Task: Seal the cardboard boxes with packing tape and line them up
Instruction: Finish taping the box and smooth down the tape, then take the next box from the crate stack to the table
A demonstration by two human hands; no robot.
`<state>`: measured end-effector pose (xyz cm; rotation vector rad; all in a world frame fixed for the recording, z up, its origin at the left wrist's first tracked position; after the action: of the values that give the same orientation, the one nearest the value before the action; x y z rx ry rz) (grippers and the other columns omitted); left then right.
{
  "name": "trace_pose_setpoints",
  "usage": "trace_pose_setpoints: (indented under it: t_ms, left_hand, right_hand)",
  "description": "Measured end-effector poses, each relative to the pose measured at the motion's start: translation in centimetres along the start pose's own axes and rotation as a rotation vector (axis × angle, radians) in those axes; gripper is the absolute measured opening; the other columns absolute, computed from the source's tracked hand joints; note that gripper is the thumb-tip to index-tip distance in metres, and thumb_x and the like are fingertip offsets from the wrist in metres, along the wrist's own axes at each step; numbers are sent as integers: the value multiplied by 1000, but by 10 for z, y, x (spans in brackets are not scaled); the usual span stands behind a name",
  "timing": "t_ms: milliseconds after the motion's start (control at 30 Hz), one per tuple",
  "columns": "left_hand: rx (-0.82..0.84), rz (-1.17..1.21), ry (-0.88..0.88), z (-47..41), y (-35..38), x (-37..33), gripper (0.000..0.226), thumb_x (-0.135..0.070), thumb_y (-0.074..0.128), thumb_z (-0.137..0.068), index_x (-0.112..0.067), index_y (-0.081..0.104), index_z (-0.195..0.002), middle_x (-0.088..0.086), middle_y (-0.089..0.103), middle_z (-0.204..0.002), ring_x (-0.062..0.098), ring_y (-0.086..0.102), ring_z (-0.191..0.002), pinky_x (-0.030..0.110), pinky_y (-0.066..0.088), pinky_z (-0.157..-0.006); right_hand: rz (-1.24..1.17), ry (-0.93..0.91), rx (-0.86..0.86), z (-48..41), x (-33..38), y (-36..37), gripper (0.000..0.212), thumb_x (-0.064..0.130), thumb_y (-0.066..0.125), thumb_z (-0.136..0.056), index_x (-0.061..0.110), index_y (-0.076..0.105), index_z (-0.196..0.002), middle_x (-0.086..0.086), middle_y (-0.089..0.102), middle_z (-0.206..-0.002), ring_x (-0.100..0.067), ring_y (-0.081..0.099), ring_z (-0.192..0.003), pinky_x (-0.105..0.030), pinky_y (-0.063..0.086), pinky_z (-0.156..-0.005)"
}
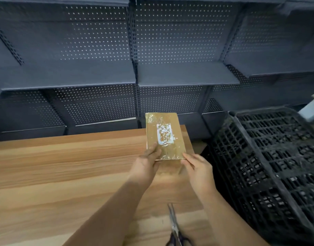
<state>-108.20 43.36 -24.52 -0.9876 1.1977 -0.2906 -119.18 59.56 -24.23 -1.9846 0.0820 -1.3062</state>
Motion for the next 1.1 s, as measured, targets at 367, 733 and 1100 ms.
trace_pose_setpoints:
  t_ms: [367, 733, 1100]
  left_hand:
    - [112, -285, -16, -37, -5, -45, 52, -33, 59, -96, -30, 36, -142, -14, 16, -158, 27, 55, -121, 40, 51, -92]
    - [-368, -181, -92, 132, -195, 56, 51, -52, 60, -88, -29, 56, -133, -10, 48, -143, 17, 46, -131, 39, 41, -107]
    - [-620, -318, -251, 430, -399, 200, 65, -67, 45, -83, -30, 53, -136, -8, 43, -148, 15, 40, -135, 42, 38, -110]
  right_hand:
    - [62, 249, 42, -45, -25, -25, 28, 11, 76, -83, 21, 65, -108, 6, 63, -102, -11, 63, -91, -20, 49, -81]
    - [113, -84, 330, 14, 177, 41, 60, 60, 64, -83, 34, 48, -134, 17, 43, -136, -7, 40, -130, -34, 38, -108]
    - [-10, -461, 654, 200, 468, 232, 66, 67, 62, -80, 40, 43, -138, 20, 36, -141, -6, 36, -132, -37, 34, -110]
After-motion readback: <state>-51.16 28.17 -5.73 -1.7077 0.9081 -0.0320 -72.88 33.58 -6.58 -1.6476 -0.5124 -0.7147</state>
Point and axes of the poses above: each hand's wrist, its own z-axis away from the middle knuckle, its own y-axis out of the palm, x = y × z, the point moved 3 cm from there along -z, towards the middle knuckle
